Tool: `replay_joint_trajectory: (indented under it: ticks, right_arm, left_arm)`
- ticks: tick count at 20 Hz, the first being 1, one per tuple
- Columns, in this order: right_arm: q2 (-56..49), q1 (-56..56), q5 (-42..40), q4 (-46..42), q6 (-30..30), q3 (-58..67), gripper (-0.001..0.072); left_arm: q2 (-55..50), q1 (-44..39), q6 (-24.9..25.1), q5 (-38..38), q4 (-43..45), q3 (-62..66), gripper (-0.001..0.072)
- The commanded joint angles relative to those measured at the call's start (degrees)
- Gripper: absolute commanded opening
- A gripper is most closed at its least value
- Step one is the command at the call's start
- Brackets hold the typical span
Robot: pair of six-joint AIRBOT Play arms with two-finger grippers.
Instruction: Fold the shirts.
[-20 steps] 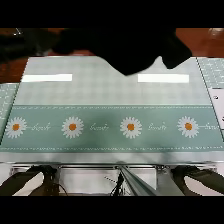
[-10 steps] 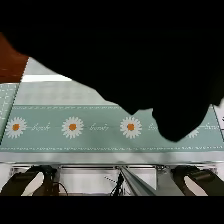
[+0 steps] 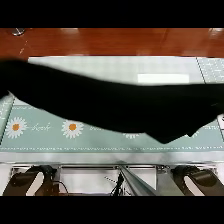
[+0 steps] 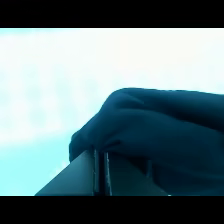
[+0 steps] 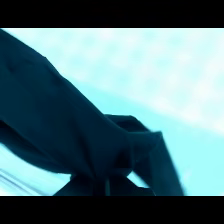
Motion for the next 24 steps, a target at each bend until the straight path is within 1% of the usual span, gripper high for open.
replay_joint_trajectory:
  ticks: [1,3,5,6,7,9,10,11,12,13,14,16,17,18,19,20,21,22,24]
  right_arm:
    - [3.15,0.02,-10.8,1.73,1.55,-21.31,0.0032]
    - [1.25,0.0,-19.65,2.32,1.51,-31.06,0.0032]
    - [-3.28,0.0,-27.96,2.43,1.53,-36.98,0.0032]
    - [-6.43,0.0,-31.39,2.51,1.51,-37.66,0.0032]
    - [-10.23,0.0,-35.17,3.08,1.4,-37.38,0.0032]
    - [-18.12,-0.04,-42.01,6.01,0.26,-35.1,0.0033]
    - [-22.03,-0.04,-43.78,7.76,0.13,-33.2,0.0033]
    - [-26.12,-0.07,-44.46,9.81,0.13,-30.84,0.0051]
    - [-29.75,-0.07,-43.95,11.45,-0.35,-28.17,0.0274]
    - [-32.46,-0.33,-41.77,11.15,-1.84,-25.03,0.057]
    - [-34.36,-1.49,-37.66,10.75,-3.5,-21.44,0.0622]
    - [-34.99,-6.54,-27.17,8.83,-6.99,-15.02,0.0619]
    - [-33.86,-9.88,-22.32,5.84,-8.37,-13.11,0.0619]
    - [-31.56,-13.44,-19.34,1.16,-9.01,-13.07,0.0619]
    - [-28.92,-16.74,-18.16,-3.78,-8.48,-14.4,0.0619]
    - [-25.46,-20.48,-18.8,-7.3,-6.95,-17.62,0.0619]
    - [-22.05,-24.02,-20.9,-7.96,-5.57,-22.16,0.0619]
    - [-18.32,-27.54,-23.93,-6.43,-3.93,-28.39,0.0619]
    - [-11.98,-31.56,-28.46,1.44,-4.74,-41.29,0.0619]
  left_arm:
    - [2.21,-0.07,-0.02,0.44,-6.32,-20.24,0.0025]
    - [0.52,-0.07,0.0,6.4,-7.08,-31.28,0.0025]
    - [-2.84,-0.07,1.33,14.56,-7.23,-38.93,0.0025]
    - [-5.44,-0.07,1.57,18.56,-7.69,-40.7,0.0025]
    - [-8.24,-0.07,2.99,21.53,-8.5,-40.89,0.0025]
    - [-14.58,-0.07,6.14,27.06,-12.9,-40.06,0.0025]
    - [-17.84,-0.07,7.32,28.96,-16.15,-39.23,0.0025]
    - [-21.0,-0.04,7.52,30.23,-18.36,-37.97,0.0037]
    - [-23.65,-0.04,7.52,30.21,-19.34,-36.15,0.0187]
    - [-25.9,0.09,7.54,28.65,-19.04,-33.73,0.0553]
    - [-27.76,1.01,7.54,25.07,-16.98,-30.42,0.0699]
    - [-29.4,4.63,7.52,15.96,-9.51,-24.26,0.0698]
    - [-29.07,7.1,7.52,13.11,-6.01,-23.1,0.0698]
    - [-28.46,9.7,7.52,11.8,-4.44,-23.43,0.0698]
    - [-27.87,12.22,6.95,10.64,-4.85,-24.74,0.0698]
    - [-27.06,14.1,6.71,9.68,-7.96,-27.76,0.0697]
    - [-26.32,14.62,7.69,9.42,-12.55,-32.13,0.0697]
    - [-25.99,14.03,9.88,9.38,-17.44,-36.83,0.0697]
    - [-26.16,9.99,15.85,10.71,-28.65,-46.84,0.0698]
